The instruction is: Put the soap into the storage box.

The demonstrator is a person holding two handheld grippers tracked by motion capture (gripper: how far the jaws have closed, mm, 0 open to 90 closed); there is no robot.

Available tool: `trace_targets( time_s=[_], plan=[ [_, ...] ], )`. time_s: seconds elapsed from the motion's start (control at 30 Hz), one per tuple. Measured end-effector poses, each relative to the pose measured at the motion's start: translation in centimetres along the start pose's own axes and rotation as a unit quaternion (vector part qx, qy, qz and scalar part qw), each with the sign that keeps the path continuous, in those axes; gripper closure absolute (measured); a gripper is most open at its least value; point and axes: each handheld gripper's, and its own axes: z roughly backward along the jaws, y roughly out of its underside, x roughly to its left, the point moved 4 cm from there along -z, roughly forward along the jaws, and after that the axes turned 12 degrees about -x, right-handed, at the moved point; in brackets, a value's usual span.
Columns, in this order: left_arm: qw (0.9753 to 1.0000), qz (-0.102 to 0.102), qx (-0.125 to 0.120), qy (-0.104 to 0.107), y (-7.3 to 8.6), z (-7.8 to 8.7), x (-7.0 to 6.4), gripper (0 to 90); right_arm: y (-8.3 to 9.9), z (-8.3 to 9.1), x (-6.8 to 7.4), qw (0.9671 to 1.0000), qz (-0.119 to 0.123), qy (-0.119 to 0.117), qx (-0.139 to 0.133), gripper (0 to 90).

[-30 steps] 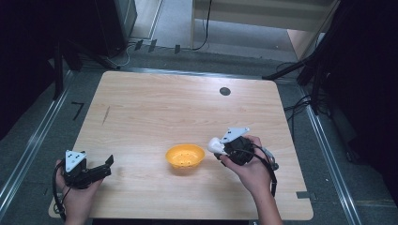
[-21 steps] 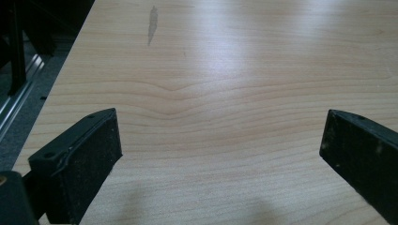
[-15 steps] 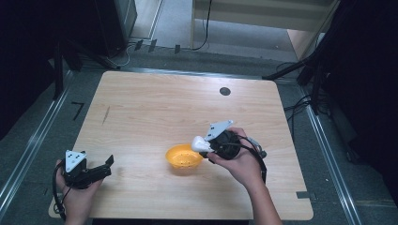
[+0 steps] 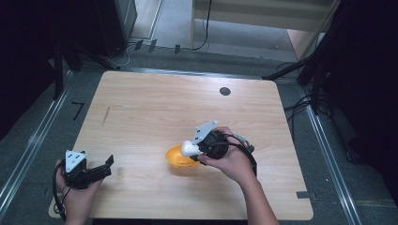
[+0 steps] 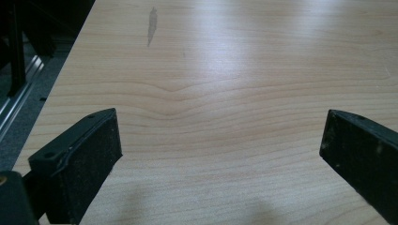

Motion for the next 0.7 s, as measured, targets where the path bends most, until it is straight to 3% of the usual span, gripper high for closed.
trace_targets(
  time_s=[0.53, 0.7],
  plan=[
    [1.0000, 0.000, 0.000, 0.001, 0.0, 0.0, 0.0, 0.0, -0.7, -2.3, 0.1, 0.9989, 0.027, -0.036, 0.015, 49.9],
    [1.0000, 0.000, 0.001, 0.000, 0.0, 0.0, 0.0, 0.0, -0.8, -2.8, 0.0, 0.9985, 0.035, -0.038, 0.015, 49.8]
  ],
)
